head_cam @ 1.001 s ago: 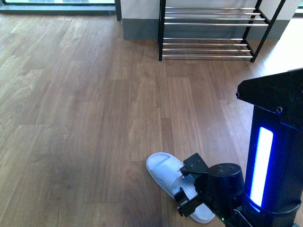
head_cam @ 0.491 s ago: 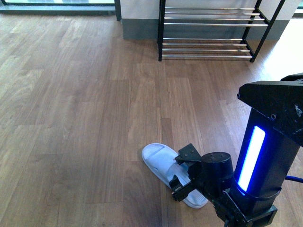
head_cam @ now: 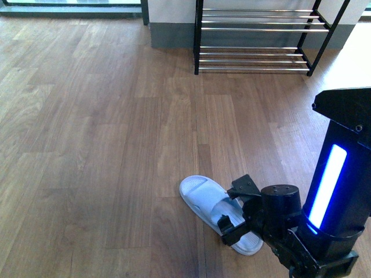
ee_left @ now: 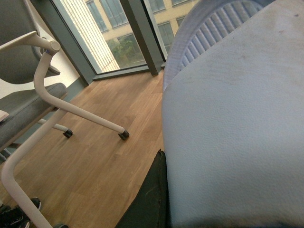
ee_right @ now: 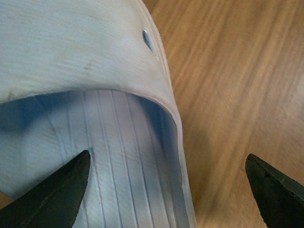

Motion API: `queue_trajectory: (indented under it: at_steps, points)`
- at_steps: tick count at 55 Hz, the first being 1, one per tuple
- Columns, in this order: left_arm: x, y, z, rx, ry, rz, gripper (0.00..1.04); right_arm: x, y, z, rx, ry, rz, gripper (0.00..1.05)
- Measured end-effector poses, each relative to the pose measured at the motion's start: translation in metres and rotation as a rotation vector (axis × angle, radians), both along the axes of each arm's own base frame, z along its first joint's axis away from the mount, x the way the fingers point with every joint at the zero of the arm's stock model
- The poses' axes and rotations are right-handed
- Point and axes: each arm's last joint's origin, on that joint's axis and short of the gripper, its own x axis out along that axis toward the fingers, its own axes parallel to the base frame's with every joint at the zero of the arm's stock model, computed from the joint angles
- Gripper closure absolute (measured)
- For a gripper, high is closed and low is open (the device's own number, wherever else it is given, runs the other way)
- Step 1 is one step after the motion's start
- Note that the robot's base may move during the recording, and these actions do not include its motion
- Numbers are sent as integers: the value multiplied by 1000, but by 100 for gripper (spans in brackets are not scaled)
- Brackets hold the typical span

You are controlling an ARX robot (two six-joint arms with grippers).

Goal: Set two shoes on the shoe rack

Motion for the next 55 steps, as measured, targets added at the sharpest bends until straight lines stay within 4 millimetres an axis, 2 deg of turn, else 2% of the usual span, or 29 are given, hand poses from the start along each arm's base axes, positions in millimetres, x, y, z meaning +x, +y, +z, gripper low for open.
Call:
queue_trajectory:
  at_steps: [8,23,55]
  points:
    - [0,0,0,0,0,-2,103,-10,0,9,-19,15,-10,9]
    - [0,0,0,0,0,-2,103,-2,5,26,-13,-31,-2,9]
    - [0,0,0,0,0,-2,103,8,6,20,-31,-57,-6,9]
